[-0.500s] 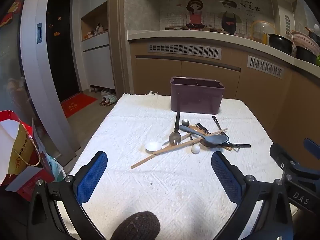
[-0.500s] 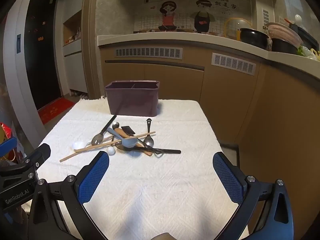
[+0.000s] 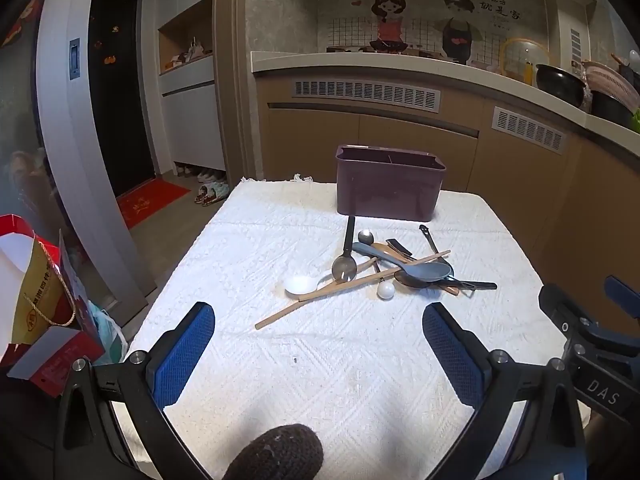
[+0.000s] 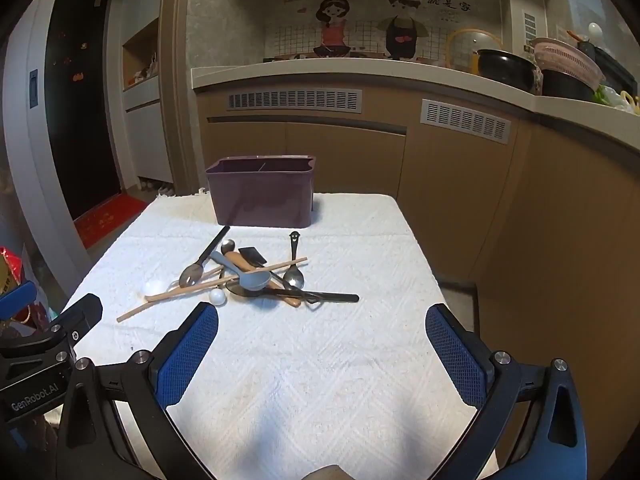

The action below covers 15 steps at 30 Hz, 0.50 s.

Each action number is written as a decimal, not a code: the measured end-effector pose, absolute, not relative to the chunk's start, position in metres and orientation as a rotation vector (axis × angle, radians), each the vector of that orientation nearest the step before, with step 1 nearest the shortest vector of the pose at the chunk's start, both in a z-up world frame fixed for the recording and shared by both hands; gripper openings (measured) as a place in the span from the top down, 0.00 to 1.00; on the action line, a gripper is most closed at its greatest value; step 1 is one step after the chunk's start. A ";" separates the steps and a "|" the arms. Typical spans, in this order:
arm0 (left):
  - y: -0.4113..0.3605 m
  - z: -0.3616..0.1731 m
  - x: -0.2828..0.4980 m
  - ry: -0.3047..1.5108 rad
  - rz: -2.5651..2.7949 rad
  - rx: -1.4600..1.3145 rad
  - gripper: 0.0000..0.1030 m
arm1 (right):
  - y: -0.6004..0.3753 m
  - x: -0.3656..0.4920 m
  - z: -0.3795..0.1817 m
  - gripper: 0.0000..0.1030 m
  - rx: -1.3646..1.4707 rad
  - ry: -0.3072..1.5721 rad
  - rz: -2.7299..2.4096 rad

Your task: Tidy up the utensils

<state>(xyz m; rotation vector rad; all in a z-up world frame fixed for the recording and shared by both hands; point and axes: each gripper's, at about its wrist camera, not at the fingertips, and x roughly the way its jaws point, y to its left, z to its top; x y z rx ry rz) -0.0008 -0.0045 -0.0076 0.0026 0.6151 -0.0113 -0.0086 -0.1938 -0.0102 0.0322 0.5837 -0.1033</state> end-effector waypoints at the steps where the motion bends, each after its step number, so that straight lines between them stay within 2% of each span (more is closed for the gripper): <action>1: -0.005 -0.008 -0.002 0.613 -0.010 0.001 0.00 | -0.194 -0.010 -0.010 0.00 0.032 0.581 -0.103; 15: -0.002 -0.001 -0.004 0.597 -0.019 -0.019 0.00 | -0.197 -0.022 -0.002 0.00 0.048 0.533 -0.105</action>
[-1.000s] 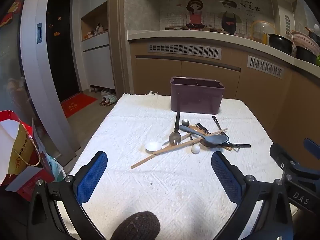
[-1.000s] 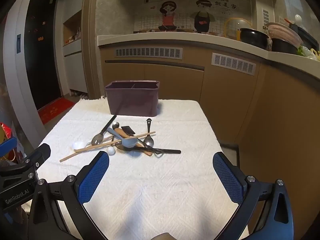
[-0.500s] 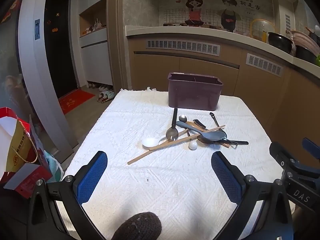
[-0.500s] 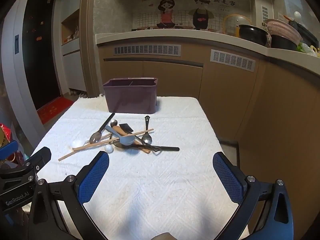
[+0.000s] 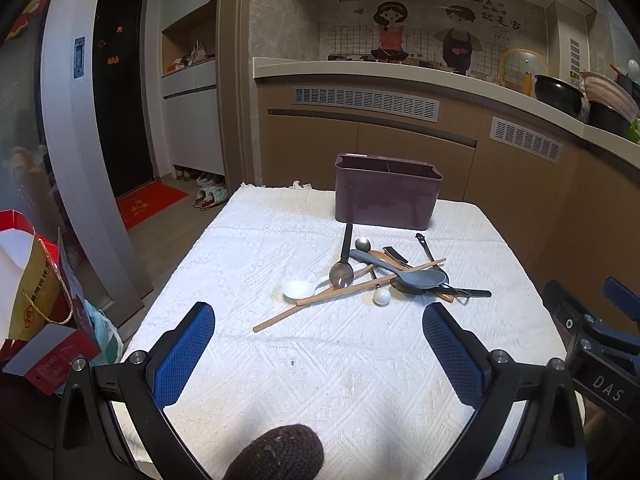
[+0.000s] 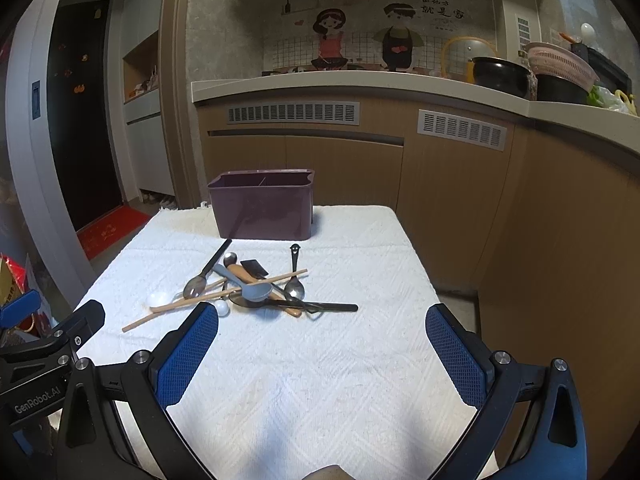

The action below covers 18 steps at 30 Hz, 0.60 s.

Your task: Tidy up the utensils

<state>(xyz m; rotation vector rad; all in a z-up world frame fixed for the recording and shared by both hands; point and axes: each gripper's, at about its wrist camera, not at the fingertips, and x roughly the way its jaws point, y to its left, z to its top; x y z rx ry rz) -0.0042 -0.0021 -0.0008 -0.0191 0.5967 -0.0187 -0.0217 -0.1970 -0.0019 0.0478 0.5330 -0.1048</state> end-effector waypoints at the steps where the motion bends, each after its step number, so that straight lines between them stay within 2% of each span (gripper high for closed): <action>1: -0.002 -0.001 -0.005 0.594 -0.018 -0.020 0.00 | -0.197 -0.022 -0.001 0.00 0.048 0.530 -0.106; 18: 0.001 -0.001 -0.012 0.547 -0.021 -0.026 0.00 | -0.192 -0.032 0.000 0.00 0.037 0.464 -0.105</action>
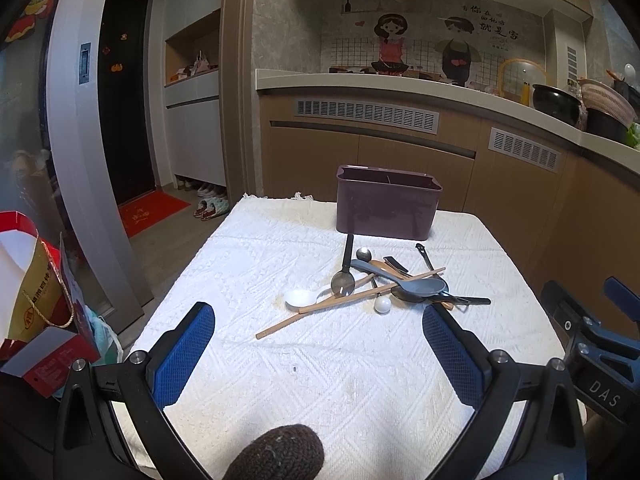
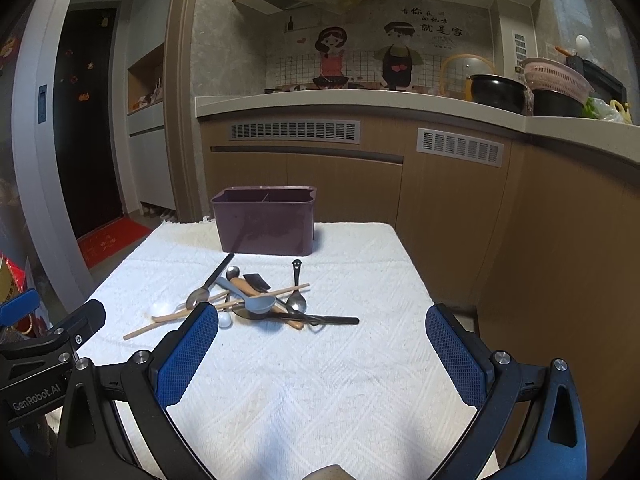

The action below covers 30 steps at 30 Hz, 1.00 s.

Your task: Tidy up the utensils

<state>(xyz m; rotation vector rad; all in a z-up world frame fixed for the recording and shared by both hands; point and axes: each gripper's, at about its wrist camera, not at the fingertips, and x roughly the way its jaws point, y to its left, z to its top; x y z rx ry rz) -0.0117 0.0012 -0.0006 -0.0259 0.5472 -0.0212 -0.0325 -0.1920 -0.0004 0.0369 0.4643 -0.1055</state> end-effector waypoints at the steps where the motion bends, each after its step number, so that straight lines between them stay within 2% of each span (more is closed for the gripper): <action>1: 0.001 0.000 -0.012 0.546 -0.022 -0.026 0.00 | -0.192 -0.033 0.000 0.00 0.037 0.464 -0.106; 30: -0.002 0.002 -0.015 0.517 -0.022 -0.004 0.00 | -0.198 -0.031 -0.006 0.00 0.050 0.482 -0.104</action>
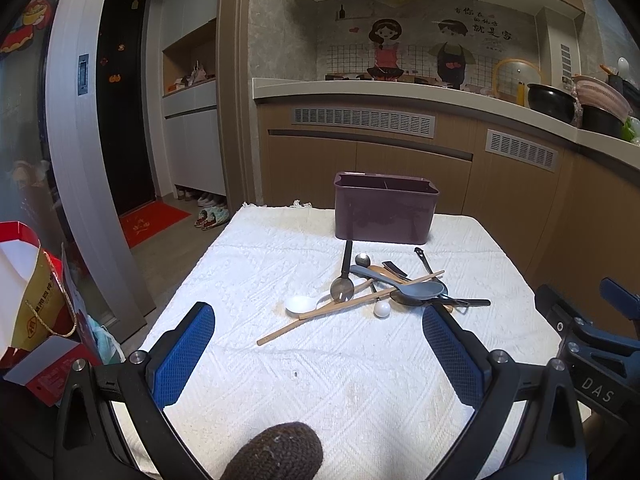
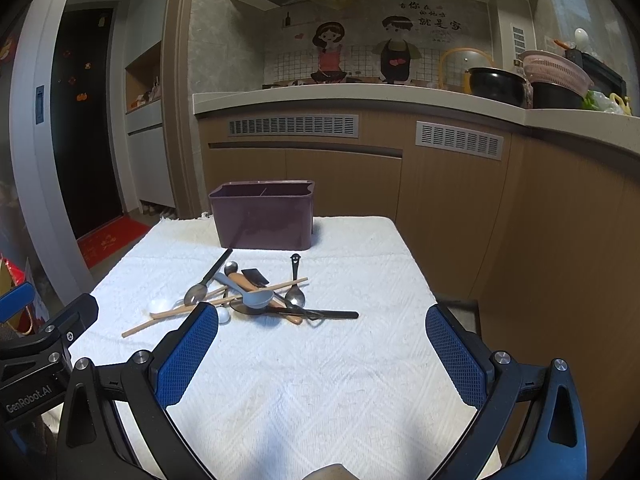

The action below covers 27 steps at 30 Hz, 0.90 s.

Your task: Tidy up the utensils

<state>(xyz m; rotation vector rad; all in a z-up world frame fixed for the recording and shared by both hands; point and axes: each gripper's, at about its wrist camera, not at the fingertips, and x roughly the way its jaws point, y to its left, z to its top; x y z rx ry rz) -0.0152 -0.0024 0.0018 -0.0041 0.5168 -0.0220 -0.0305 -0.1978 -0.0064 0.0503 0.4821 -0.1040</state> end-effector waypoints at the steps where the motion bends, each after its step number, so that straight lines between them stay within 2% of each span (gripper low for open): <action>1: -0.002 0.002 -0.015 0.518 -0.022 -0.004 0.00 | -0.198 -0.030 -0.007 0.00 0.052 0.483 -0.104; 27: -0.001 -0.010 0.003 0.564 -0.016 0.014 0.00 | -0.198 -0.017 -0.014 0.00 0.056 0.512 -0.105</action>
